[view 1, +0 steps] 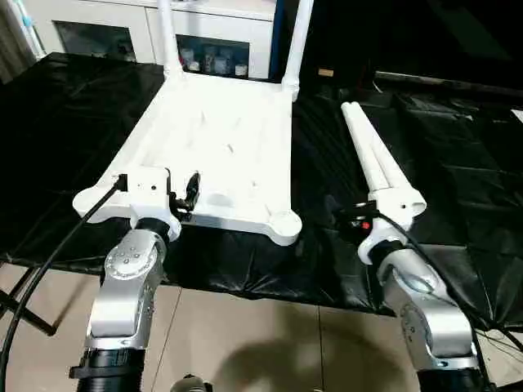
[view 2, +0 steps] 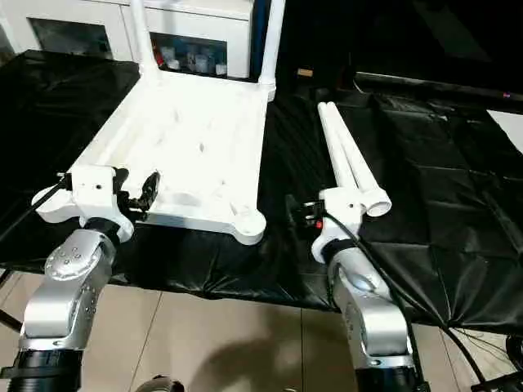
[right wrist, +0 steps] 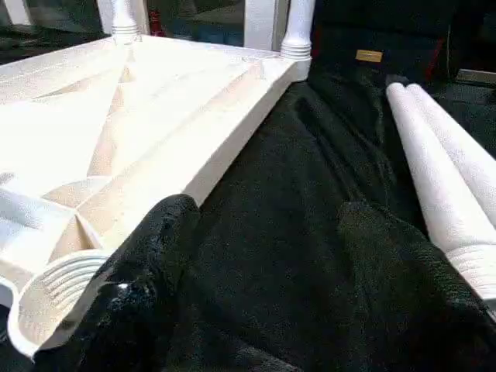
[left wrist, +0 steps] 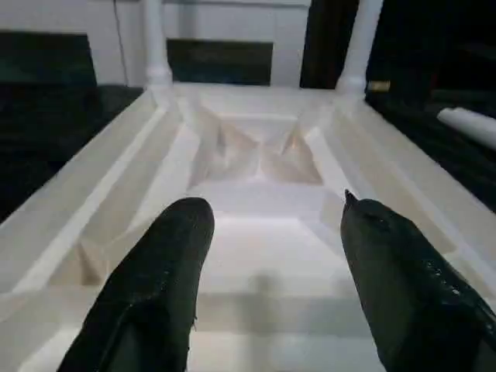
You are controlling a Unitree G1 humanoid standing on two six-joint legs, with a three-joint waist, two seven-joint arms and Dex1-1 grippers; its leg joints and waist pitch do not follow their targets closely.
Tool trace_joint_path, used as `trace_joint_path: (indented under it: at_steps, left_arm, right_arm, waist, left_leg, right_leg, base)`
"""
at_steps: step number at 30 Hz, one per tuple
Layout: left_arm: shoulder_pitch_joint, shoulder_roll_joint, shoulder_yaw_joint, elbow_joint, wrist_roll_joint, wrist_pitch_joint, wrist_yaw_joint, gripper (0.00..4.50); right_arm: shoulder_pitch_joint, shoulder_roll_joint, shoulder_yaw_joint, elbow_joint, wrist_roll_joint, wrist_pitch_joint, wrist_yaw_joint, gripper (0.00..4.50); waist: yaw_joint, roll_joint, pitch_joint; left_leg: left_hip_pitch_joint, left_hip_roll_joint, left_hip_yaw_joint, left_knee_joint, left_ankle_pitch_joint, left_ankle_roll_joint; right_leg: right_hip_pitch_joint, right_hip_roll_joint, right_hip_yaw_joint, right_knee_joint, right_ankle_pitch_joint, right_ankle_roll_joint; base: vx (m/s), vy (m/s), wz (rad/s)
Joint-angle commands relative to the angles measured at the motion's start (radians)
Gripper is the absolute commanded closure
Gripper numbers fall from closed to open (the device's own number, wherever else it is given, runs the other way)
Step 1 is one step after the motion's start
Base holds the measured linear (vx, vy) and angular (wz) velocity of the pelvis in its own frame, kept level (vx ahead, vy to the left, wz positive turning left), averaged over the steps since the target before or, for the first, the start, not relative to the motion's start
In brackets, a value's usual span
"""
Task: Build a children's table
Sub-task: Rotate table base
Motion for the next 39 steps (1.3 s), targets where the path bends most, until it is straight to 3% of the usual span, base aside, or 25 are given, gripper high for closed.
trace_joint_path:
  at_steps: [1, 2, 4, 5, 6, 7, 8, 9, 11, 15, 16, 20, 26, 27, 28, 29, 30, 31, 32, 33, 34, 35, 36, 37, 39]
  left_arm:
    - [-0.023, -0.004, -0.025, -0.009, -0.014, 0.004, -0.015, 1.45]
    - [-0.024, -0.004, -0.025, -0.009, -0.017, 0.007, -0.016, 1.45]
    - [-0.032, -0.006, -0.026, -0.002, -0.017, 0.009, -0.014, 1.45]
    - [-0.033, -0.005, -0.027, 0.001, -0.014, 0.007, -0.013, 1.45]
    - [-0.033, -0.005, -0.026, 0.005, -0.012, 0.006, -0.014, 1.45]
    - [-0.034, -0.006, -0.025, 0.009, -0.012, 0.007, -0.015, 1.45]
    - [-0.033, -0.005, -0.024, 0.01, -0.008, 0.007, -0.011, 1.45]
    - [-0.033, -0.004, -0.024, 0.011, -0.005, 0.007, -0.008, 1.45]
    - [-0.027, 0.0, -0.019, 0.005, -0.013, 0.012, -0.008, 1.45]
    - [-0.02, 0.001, -0.004, 0.004, -0.018, 0.011, 0.006, 1.45]
    - [-0.02, 0.003, 0.0, 0.004, -0.015, 0.014, 0.012, 1.45]
    - [-0.031, 0.005, 0.01, 0.014, -0.023, 0.018, 0.015, 1.45]
    - [-0.025, -0.003, 0.005, 0.014, -0.026, 0.016, 0.017, 1.45]
    - [-0.026, -0.004, 0.007, 0.02, -0.025, 0.012, 0.021, 1.45]
    - [-0.033, -0.004, 0.008, 0.027, -0.026, 0.013, 0.023, 1.45]
    - [-0.035, -0.004, 0.008, 0.028, -0.026, 0.014, 0.023, 1.45]
    - [-0.037, -0.003, 0.007, 0.028, -0.025, 0.015, 0.02, 1.45]
    - [-0.038, -0.003, 0.007, 0.025, -0.025, 0.015, 0.016, 1.45]
    - [-0.036, -0.001, 0.008, 0.022, -0.027, 0.015, 0.015, 1.45]
    - [-0.033, 0.001, 0.016, 0.029, -0.027, 0.01, 0.02, 1.45]
    - [-0.033, 0.002, 0.018, 0.033, -0.027, 0.007, 0.022, 1.45]
    - [-0.033, 0.004, 0.027, 0.042, -0.024, 0.005, 0.032, 1.45]
    - [-0.033, 0.004, 0.027, 0.042, -0.024, 0.005, 0.032, 1.45]
    - [-0.036, 0.006, 0.03, 0.048, -0.023, 0.008, 0.036, 1.45]
    - [-0.048, 0.013, 0.024, 0.053, -0.023, 0.007, 0.027, 1.45]
  right_arm:
    - [-0.025, 0.004, -0.022, 0.009, 0.01, 0.019, 0.005, 1.25]
    - [-0.028, 0.005, -0.023, 0.01, 0.012, 0.021, 0.005, 1.25]
    - [-0.055, 0.001, -0.021, 0.038, 0.005, 0.007, 0.004, 1.25]
    - [-0.067, 0.0, -0.021, 0.05, 0.002, 0.001, 0.003, 1.25]
    - [-0.078, -0.006, -0.014, 0.061, -0.01, -0.007, 0.001, 1.25]
    - [-0.09, -0.013, -0.008, 0.074, -0.019, -0.018, 0.002, 1.25]
    - [-0.096, -0.015, -0.004, 0.082, -0.017, -0.023, 0.012, 1.25]
    - [-0.1, -0.016, -0.003, 0.086, -0.013, -0.025, 0.018, 1.25]
    - [-0.114, -0.015, -0.004, 0.097, -0.011, -0.026, 0.02, 1.25]
    - [-0.13, -0.013, 0.0, 0.122, -0.02, -0.03, 0.014, 1.25]
    - [-0.136, -0.013, 0.003, 0.129, -0.024, -0.03, 0.012, 1.25]
    - [-0.147, -0.007, 0.014, 0.134, -0.02, -0.048, 0.025, 1.25]
    - [-0.131, -0.02, 0.022, 0.119, -0.033, -0.047, 0.031, 1.25]
    - [-0.133, -0.023, 0.026, 0.126, -0.044, -0.043, 0.027, 1.25]
    - [-0.137, -0.024, 0.025, 0.13, -0.053, -0.041, 0.018, 1.25]
    - [-0.138, -0.023, 0.023, 0.13, -0.053, -0.041, 0.015, 1.25]
    - [-0.139, -0.02, 0.015, 0.13, -0.05, -0.038, 0.008, 1.25]
    - [-0.141, -0.016, 0.004, 0.131, -0.043, -0.032, -0.001, 1.25]
    - [-0.141, -0.013, -0.002, 0.133, -0.04, -0.034, -0.004, 1.25]
    - [-0.144, -0.011, -0.004, 0.145, -0.042, -0.041, -0.009, 1.25]
    - [-0.145, -0.01, -0.003, 0.15, -0.045, -0.044, -0.011, 1.25]
    - [-0.149, -0.014, 0.003, 0.158, -0.064, -0.042, -0.027, 1.25]
    - [-0.149, -0.014, 0.003, 0.158, -0.064, -0.042, -0.027, 1.25]
    - [-0.154, -0.015, 0.007, 0.161, -0.076, -0.037, -0.035, 1.25]
    - [-0.163, -0.018, 0.004, 0.157, -0.081, -0.022, -0.044, 1.25]
  waist:
    - [-0.003, 0.023, -0.065]
    - [-0.002, 0.009, -0.059]
    - [-0.004, 0.009, -0.063]
    - [-0.011, 0.009, -0.063]
    - [-0.011, 0.004, -0.059]
    - [-0.01, 0.01, -0.044]
    - [-0.019, 0.006, -0.059]
    - [-0.02, 0.008, -0.059]
    - [-0.037, -0.006, -0.05]
    - [-0.036, -0.002, -0.047]
    - [-0.034, 0.002, -0.057]
    - [-0.027, 0.005, -0.073]
    - [-0.004, 0.008, -0.079]
    - [-0.001, 0.008, -0.08]
    - [0.013, -0.006, -0.078]
    - [0.003, 0.019, -0.089]
    - [0.0, 0.023, -0.092]
    - [-0.028, 0.036, -0.101]
    - [-0.049, 0.027, -0.09]
    - [-0.05, 0.019, -0.084]
    - [-0.033, 0.007, -0.069]
    - [-0.001, -0.011, -0.054]
    - [0.011, -0.007, -0.061]
    - [0.026, 0.004, -0.069]
    - [0.015, 0.015, -0.08]
  left_leg:
    - [0.061, 0.028, 0.006, -0.052, -0.333, -0.085]
    - [0.061, 0.014, 0.012, -0.046, -0.376, -0.126]
    - [0.079, 0.002, 0.023, -0.025, -0.396, -0.167]
    - [0.081, -0.003, 0.022, -0.024, -0.42, -0.16]
    - [0.071, -0.006, 0.016, -0.03, -0.442, -0.139]
    - [0.031, 0.001, -0.024, -0.079, -0.488, -0.08]
    - [0.056, 0.003, -0.032, -0.072, -0.532, -0.053]
    - [0.056, 0.003, -0.033, -0.074, -0.53, -0.044]
    - [0.082, 0.001, -0.031, -0.079, -0.569, -0.005]
    - [0.08, 0.0, -0.032, -0.088, -0.499, 0.013]
    - [0.093, 0.002, -0.029, -0.089, -0.456, 0.021]
    - [0.09, -0.005, -0.015, -0.088, -0.314, 0.061]
    - [0.09, -0.019, -0.009, -0.078, -0.167, 0.115]
    - [0.087, -0.021, -0.01, -0.076, -0.149, 0.118]
    - [-0.004, -0.054, -0.038, -0.048, -0.072, 0.21]
    - [0.0, -0.055, -0.059, -0.034, 0.012, 0.319]
    - [-0.003, -0.057, -0.07, -0.022, 0.07, 0.359]
    - [0.141, 0.011, -0.102, -0.035, 0.195, 0.339]
    - [0.21, 0.059, -0.153, -0.03, 0.29, 0.424]
    - [0.228, 0.072, -0.157, -0.028, 0.262, 0.445]
    - [0.167, 0.019, -0.105, -0.02, 0.158, 0.426]
    - [0.054, -0.07, -0.046, 0.003, 0.033, 0.352]
    - [0.03, -0.073, -0.048, 0.021, -0.003, 0.309]
    - [0.028, -0.057, -0.049, 0.024, -0.01, 0.224]
    - [0.056, -0.046, -0.054, -0.013, 0.088, 0.176]
  right_leg:
    - [-0.006, -0.025, 0.064, -0.101, -0.237, -0.08]
    - [-0.013, -0.005, 0.068, -0.098, -0.303, -0.066]
    - [-0.041, 0.042, 0.087, -0.104, -0.329, -0.024]
    - [-0.039, 0.061, 0.089, -0.1, -0.344, -0.013]
    - [-0.023, 0.053, 0.087, -0.099, -0.373, -0.014]
    - [0.019, 0.004, 0.074, -0.092, -0.474, -0.018]
    - [0.022, -0.011, 0.064, -0.103, -0.54, -0.001]
    - [0.031, -0.014, 0.06, -0.105, -0.542, -0.008]
    - [0.046, -0.017, 0.031, -0.131, -0.629, -0.04]
    - [0.076, -0.035, 0.02, -0.138, -0.625, -0.071]
    - [0.082, -0.033, 0.028, -0.124, -0.524, -0.125]
    - [0.11, -0.023, 0.035, -0.085, -0.198, -0.273]
    - [0.145, -0.017, 0.038, -0.06, 0.008, -0.346]
    - [0.15, -0.016, 0.038, -0.058, 0.021, -0.347]
    - [0.206, -0.033, 0.011, -0.068, 0.067, -0.302]
    - [0.204, -0.06, -0.018, -0.078, 0.052, -0.257]
    - [0.206, -0.055, -0.034, -0.075, 0.041, -0.242]
    - [0.098, 0.0, -0.038, -0.013, 0.03, -0.255]
    - [0.023, -0.007, -0.043, 0.015, -0.044, -0.212]
    - [-0.001, -0.023, -0.035, 0.022, -0.064, -0.198]
    - [0.051, -0.054, -0.002, -0.012, -0.013, -0.213]
    - [0.164, -0.063, 0.056, -0.063, -0.059, -0.273]
    - [0.198, -0.08, 0.076, -0.084, -0.139, -0.298]
    - [0.212, -0.084, 0.081, -0.084, -0.181, -0.341]
    - [0.2, -0.016, 0.039, -0.044, -0.007, -0.318]
  base:
    - [0.0, 0.0, 0.0]
    - [-0.021, 0.0, -0.21]
    - [-0.057, 0.0, -0.45]
    - [-0.047, -0.014, -0.58]
    - [0.052, 0.026, -0.48]
    - [0.052, 0.026, -0.48]
    - [0.064, 0.053, -0.22]
    - [0.0, 0.0, 0.0]
    - [0.0, 0.0, 0.0]
    - [0.057, -0.006, -0.1]
    - [0.066, -0.011, -0.06]
    - [0.09, -0.011, 0.04]
    - [0.09, 0.006, 0.03]
    - [0.089, 0.004, 0.09]
    - [0.089, 0.004, 0.09]
    - [0.079, 0.014, 0.36]
    - [0.114, -0.007, 0.45]
    - [0.114, -0.007, 0.45]
    - [0.135, -0.059, 0.22]
    - [0.128, -0.084, 0.1]
    - [0.128, -0.084, 0.1]
    - [0.138, -0.043, 0.08]
    - [0.1, -0.01, 0.13]
    - [0.1, -0.01, 0.13]
    - [0.089, -0.021, 0.16]
